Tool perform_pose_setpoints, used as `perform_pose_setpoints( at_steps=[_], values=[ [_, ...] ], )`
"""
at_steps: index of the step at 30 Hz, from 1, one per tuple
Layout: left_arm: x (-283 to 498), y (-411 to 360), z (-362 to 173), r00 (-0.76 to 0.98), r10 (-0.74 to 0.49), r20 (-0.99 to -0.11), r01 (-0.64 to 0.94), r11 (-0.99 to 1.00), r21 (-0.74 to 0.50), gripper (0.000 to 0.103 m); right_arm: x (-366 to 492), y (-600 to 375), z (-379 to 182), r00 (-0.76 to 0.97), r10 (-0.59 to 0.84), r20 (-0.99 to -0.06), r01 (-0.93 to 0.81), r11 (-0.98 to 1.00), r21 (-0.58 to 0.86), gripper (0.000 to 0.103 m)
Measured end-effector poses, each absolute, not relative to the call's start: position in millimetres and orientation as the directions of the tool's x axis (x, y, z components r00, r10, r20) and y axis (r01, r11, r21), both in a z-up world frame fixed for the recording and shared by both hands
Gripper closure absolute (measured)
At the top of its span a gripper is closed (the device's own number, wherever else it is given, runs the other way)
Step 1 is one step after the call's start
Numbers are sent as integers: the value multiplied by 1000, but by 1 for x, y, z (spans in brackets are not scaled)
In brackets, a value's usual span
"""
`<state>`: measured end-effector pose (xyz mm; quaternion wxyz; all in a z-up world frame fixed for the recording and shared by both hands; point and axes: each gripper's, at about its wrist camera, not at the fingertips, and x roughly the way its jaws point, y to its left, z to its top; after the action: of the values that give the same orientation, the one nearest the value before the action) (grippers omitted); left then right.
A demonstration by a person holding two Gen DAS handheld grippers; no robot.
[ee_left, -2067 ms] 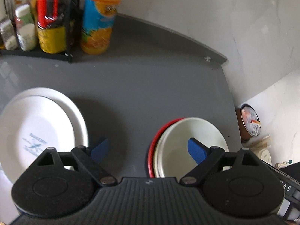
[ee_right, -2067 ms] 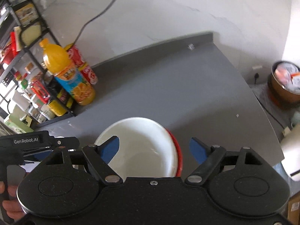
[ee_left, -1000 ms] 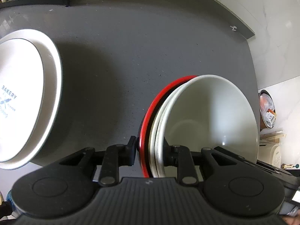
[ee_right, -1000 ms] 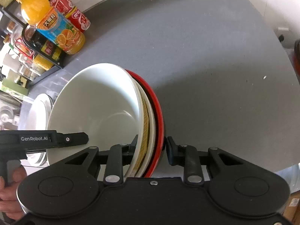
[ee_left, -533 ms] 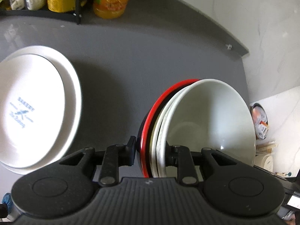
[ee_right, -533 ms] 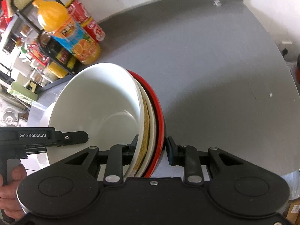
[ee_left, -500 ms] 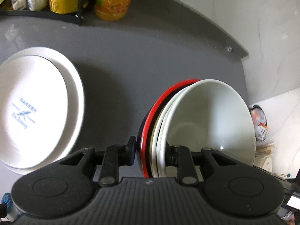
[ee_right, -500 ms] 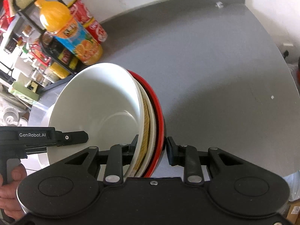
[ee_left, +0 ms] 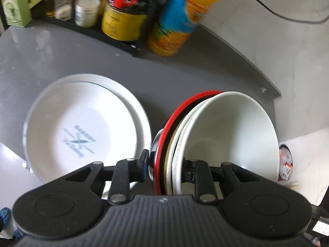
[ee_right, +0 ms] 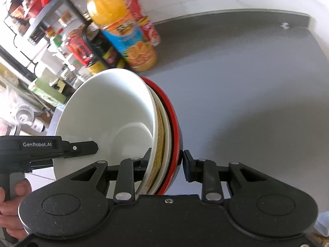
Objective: Organize plates and bowls
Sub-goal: 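Carry the nested bowls over the plate stack and lower them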
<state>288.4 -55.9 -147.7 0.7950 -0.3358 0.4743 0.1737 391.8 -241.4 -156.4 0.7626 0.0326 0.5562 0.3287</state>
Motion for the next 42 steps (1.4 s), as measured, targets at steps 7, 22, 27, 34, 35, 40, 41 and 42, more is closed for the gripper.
perform_pose_setpoints(
  at_steps=[7,22,27,34,35,40,41,42],
  values=[
    [264,-19,-144,498,-10,-867,-636,675,-374,79,376,-200,-150,140,552,-822,-515,750,416,75],
    [219,48,-151,497,12,-868,-693,607,-388,79,351,-126,-153,90,548,-832,-569,714,409,75],
    [210,66,-157,492,3,-871,-705,589,-396,79,349,-106,-155,79,536,-841,-578,712,399,75],
    [210,84,-171,479,-22,-878,-708,581,-401,79,344,-93,-164,74,512,-855,-567,727,386,75],
    [211,85,-173,476,-27,-879,-708,580,-402,79,344,-92,-166,75,507,-858,-564,732,383,75],
    [213,93,-187,463,-57,-885,-710,574,-408,79,341,-90,-174,78,488,-869,-538,755,376,75],
    [214,95,-190,462,-64,-884,-711,570,-413,79,340,-90,-176,81,485,-871,-534,759,373,75],
    [215,95,-192,462,-69,-884,-708,572,-414,79,339,-90,-177,84,483,-872,-530,763,371,75]
  ],
)
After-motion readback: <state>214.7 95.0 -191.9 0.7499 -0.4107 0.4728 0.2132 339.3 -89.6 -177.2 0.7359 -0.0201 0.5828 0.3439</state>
